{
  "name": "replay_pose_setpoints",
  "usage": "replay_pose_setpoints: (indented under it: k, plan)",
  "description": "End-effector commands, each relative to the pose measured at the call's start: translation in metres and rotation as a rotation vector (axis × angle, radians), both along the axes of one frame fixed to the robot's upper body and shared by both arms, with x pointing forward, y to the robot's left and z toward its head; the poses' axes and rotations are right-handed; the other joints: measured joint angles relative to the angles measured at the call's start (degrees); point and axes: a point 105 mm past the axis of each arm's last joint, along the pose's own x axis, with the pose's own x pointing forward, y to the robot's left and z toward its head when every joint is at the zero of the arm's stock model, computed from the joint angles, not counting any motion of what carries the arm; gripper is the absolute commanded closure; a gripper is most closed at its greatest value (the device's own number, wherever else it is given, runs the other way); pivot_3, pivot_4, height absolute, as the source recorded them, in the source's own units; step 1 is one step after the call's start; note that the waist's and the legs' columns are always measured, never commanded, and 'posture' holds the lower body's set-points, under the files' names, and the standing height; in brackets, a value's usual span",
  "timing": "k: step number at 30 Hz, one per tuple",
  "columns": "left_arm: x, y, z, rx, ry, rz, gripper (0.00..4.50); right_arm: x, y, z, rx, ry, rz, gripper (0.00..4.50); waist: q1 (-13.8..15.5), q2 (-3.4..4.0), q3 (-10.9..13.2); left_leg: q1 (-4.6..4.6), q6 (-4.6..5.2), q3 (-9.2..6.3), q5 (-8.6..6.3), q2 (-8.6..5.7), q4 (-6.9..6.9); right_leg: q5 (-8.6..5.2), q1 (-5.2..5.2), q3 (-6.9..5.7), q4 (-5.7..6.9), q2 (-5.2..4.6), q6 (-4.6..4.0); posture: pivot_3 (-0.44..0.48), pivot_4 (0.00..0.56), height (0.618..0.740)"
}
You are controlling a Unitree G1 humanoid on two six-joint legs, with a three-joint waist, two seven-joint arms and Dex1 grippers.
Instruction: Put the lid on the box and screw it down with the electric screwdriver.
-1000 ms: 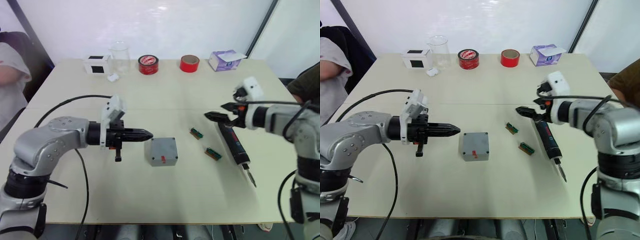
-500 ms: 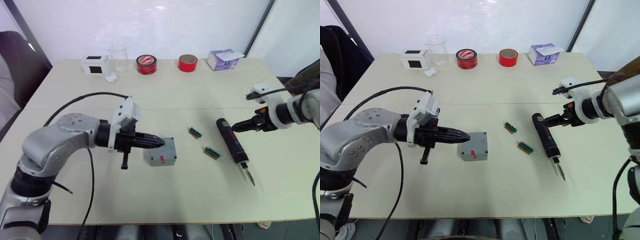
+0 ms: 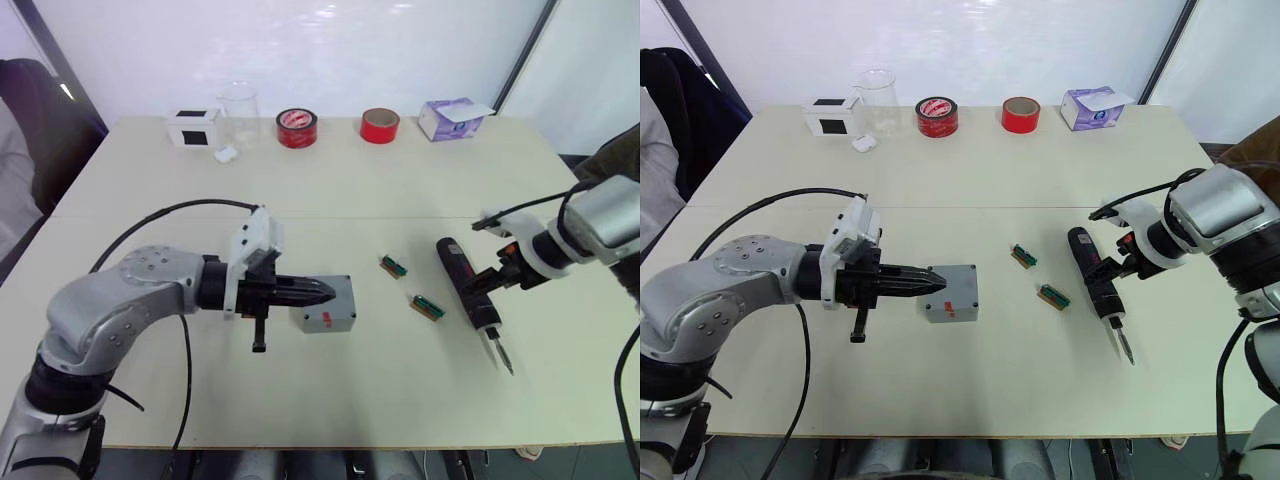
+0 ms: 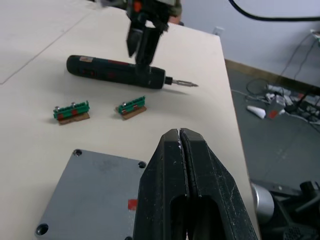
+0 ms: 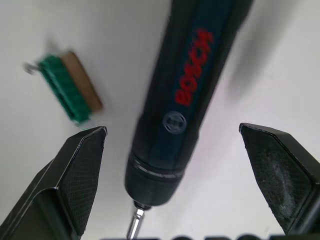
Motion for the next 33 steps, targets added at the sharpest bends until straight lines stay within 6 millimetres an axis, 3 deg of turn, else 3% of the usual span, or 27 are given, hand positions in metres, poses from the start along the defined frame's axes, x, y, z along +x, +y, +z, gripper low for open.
replay_pose_setpoints:
  k: [1,8,13,14,16,20,23,28,30,33]
  plan:
    - [-0.003,0.002,0.007,-0.007,-0.033,0.011,4.5,0.0,0.001,-0.005,-0.017,0.016,-0.01,0.01,-0.1,0.0,0.0,0.01,0.0,0.0,0.0,0.0,0.0,0.0,0.0,0.0,0.01,0.0,0.0,0.0,0.15,0.74]
    - [-0.004,0.007,0.005,-0.023,-0.017,0.064,4.5,-0.005,0.007,-0.026,-0.039,0.073,0.0,0.01,0.1,0.0,0.0,0.01,0.0,-0.01,0.0,0.0,0.0,0.0,0.0,0.0,0.01,0.01,0.0,0.0,0.15,0.74]
    - [-0.003,0.003,0.007,-0.055,-0.019,0.087,4.5,-0.005,0.0,-0.04,-0.093,0.084,-0.01,0.01,0.1,-0.12,-0.1,0.05,-0.01,-0.01,0.0,-0.01,0.05,0.02,0.08,0.0,0.0,-0.02,-0.02,0.0,0.15,0.74]
    - [-0.004,0.003,0.006,-0.057,-0.016,0.089,4.5,-0.007,-0.001,-0.042,-0.101,0.09,-0.008,0.54,0.1,-0.16,-0.1,0.08,-0.01,-0.01,0.0,-0.01,0.06,0.03,0.11,0.0,0.0,-0.02,-0.03,0.0,0.15,0.74]
    - [-0.005,0.003,0.005,-0.062,-0.012,0.095,4.5,-0.009,-0.002,-0.047,-0.122,0.102,-0.016,1.08,0.1,-0.18,-0.1,0.13,-0.01,-0.01,0.0,-0.01,0.06,0.03,0.16,0.0,0.0,-0.02,-0.04,0.0,0.15,0.74]
    - [-0.004,0.005,0.005,-0.064,-0.013,0.117,4.5,-0.011,-0.01,-0.056,-0.144,0.123,-0.069,2.61,0.1,-0.32,-0.2,0.18,-0.01,-0.01,0.01,-0.01,0.06,0.03,0.2,0.0,0.0,-0.01,-0.05,0.0,0.15,0.74]
    - [-0.002,0.007,0.005,-0.063,-0.011,0.127,4.5,-0.009,-0.018,-0.06,-0.165,0.124,-0.121,2.74,0.1,-0.72,-0.4,0.27,-0.01,-0.03,0.0,0.0,0.06,0.03,0.31,-0.01,0.0,0.0,-0.05,0.0,0.15,0.74]
    - [0.005,0.014,0.002,-0.056,0.002,0.15,4.5,0.018,-0.026,-0.029,-0.143,-0.014,-0.185,2.74,0.0,-0.73,-0.4,1.02,0.02,-0.04,-0.02,0.0,0.04,-0.07,1.28,-0.02,-0.51,-0.01,-0.34,0.0,0.15,0.74]
    - [0.009,0.02,0.001,-0.063,0.024,0.166,4.5,0.031,-0.02,-0.005,-0.085,-0.092,-0.196,2.74,0.0,-0.52,-0.3,0.93,0.03,-0.02,-0.01,0.0,0.05,0.25,1.29,-0.02,-0.83,0.0,-0.35,0.0,0.15,0.74]
    - [0.019,0.031,-0.004,-0.063,0.057,0.198,4.5,0.054,-0.002,0.043,0.042,-0.271,-0.146,2.74,-0.1,0.35,0.2,0.7,0.1,0.15,0.04,-0.09,0.06,0.45,1.02,0.07,-0.87,-0.03,-0.11,0.0,0.15,0.74]
